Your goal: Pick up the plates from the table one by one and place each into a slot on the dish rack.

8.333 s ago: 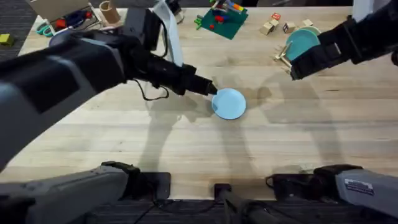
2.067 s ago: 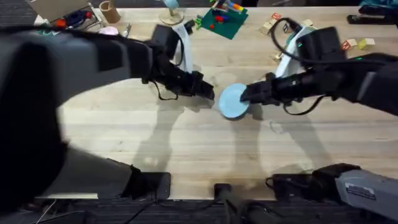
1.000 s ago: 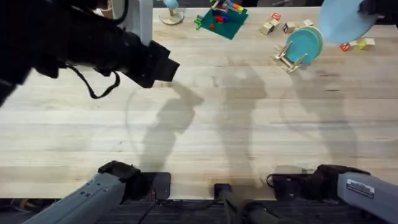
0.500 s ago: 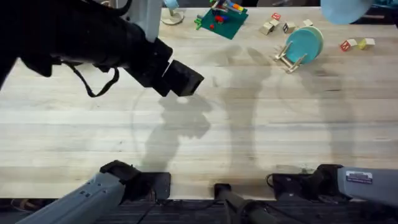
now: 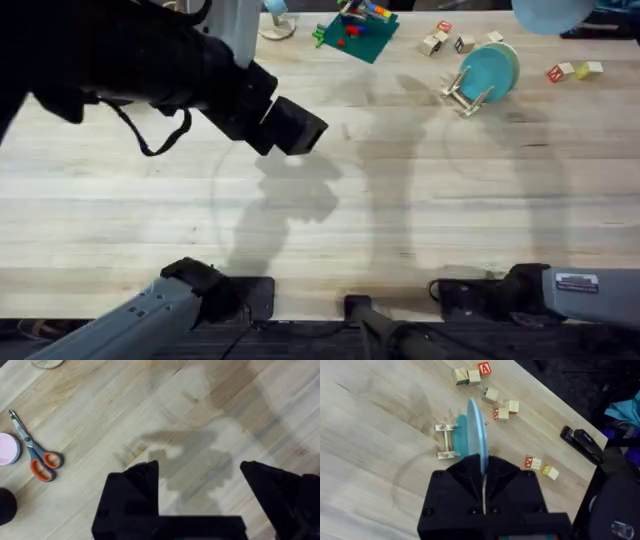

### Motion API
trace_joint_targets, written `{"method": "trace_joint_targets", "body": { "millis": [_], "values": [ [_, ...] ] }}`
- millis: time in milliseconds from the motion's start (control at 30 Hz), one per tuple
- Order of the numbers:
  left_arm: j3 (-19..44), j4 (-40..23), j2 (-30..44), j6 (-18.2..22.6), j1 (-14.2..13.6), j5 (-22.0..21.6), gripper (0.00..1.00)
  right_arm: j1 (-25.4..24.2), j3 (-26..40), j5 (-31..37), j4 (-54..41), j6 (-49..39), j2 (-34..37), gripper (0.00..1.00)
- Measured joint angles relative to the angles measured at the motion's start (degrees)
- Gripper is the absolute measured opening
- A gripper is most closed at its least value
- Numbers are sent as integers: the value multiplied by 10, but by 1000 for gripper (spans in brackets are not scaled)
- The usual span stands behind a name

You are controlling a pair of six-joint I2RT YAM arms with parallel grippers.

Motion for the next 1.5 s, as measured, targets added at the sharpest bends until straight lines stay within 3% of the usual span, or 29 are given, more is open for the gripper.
{"method": "trace_joint_targets", "body": {
  "millis": [333, 1167, 1500],
  "values": [
    [0, 4, 0, 0, 0, 0, 995, 0, 0, 0, -27, 4, 5, 31],
    [0, 3, 0, 0, 0, 0, 995, 30, 1, 0, -36, 35, 127, 32],
    [0, -1, 0, 0, 0, 0, 995, 30, 1, 0, -14, 43, 139, 32]
  ]
}}
